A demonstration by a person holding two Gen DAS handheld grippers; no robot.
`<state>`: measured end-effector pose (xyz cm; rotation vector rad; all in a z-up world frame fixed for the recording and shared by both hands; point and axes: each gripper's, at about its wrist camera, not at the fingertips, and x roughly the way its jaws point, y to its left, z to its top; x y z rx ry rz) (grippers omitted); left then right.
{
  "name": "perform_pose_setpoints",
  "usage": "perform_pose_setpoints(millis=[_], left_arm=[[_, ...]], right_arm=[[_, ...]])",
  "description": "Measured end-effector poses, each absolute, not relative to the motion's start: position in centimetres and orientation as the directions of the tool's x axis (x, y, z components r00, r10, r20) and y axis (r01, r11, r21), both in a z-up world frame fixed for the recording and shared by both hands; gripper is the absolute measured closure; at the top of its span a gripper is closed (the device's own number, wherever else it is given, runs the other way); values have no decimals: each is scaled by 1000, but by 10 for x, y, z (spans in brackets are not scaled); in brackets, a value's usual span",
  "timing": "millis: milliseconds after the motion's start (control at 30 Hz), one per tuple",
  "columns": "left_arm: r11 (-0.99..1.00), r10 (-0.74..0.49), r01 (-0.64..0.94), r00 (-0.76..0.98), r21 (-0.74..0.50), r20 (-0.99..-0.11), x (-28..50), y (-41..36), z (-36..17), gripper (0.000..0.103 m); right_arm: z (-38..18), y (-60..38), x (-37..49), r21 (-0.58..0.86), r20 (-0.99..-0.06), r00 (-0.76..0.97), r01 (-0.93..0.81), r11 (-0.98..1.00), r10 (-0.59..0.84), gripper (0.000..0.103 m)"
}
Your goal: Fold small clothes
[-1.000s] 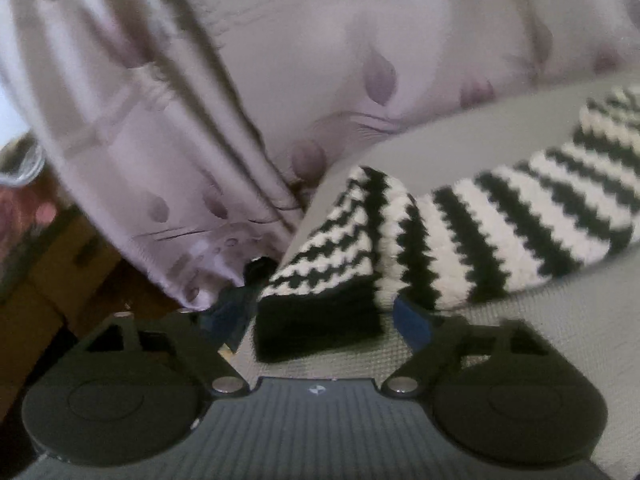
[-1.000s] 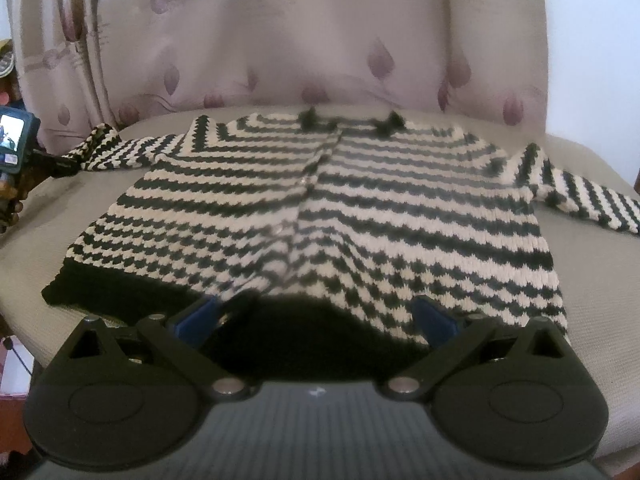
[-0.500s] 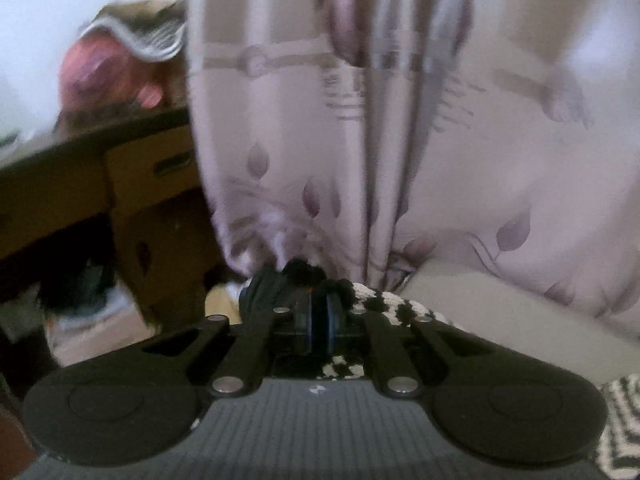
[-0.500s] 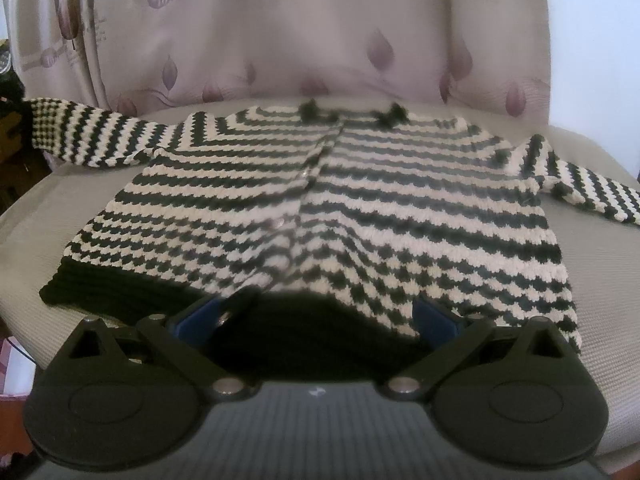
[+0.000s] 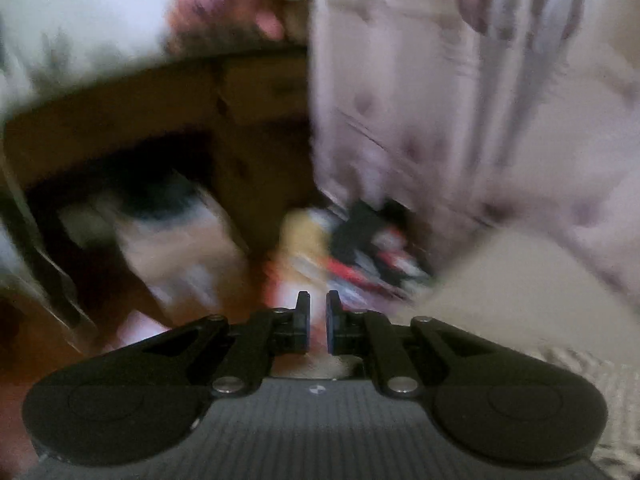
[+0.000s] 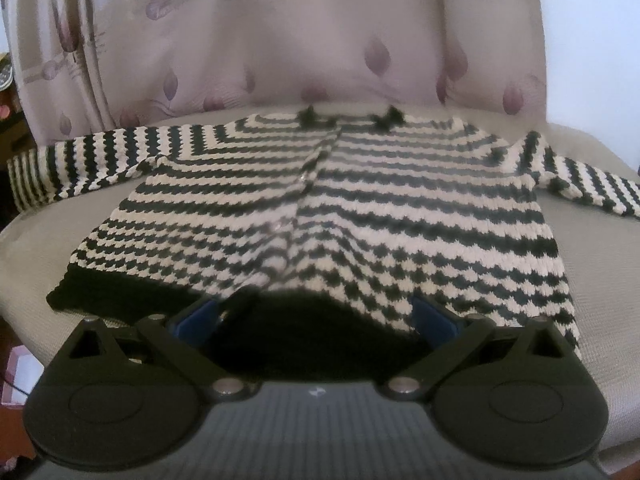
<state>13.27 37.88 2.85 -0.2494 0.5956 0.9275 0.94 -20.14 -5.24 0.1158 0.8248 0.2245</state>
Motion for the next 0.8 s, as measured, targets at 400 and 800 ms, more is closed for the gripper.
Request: perform_pose_setpoints(millis=[400,800], left_arm=[[790,603,-511,747,340,-278,110,279,21,17],[658,514,-137,801,740,-308,91,238,-119,18]], right_arm=[[-45,-221,-10,213,-691,683,-118,970,235,0],[-39,-225,-22,199,-688,690,-119,973,225,0]])
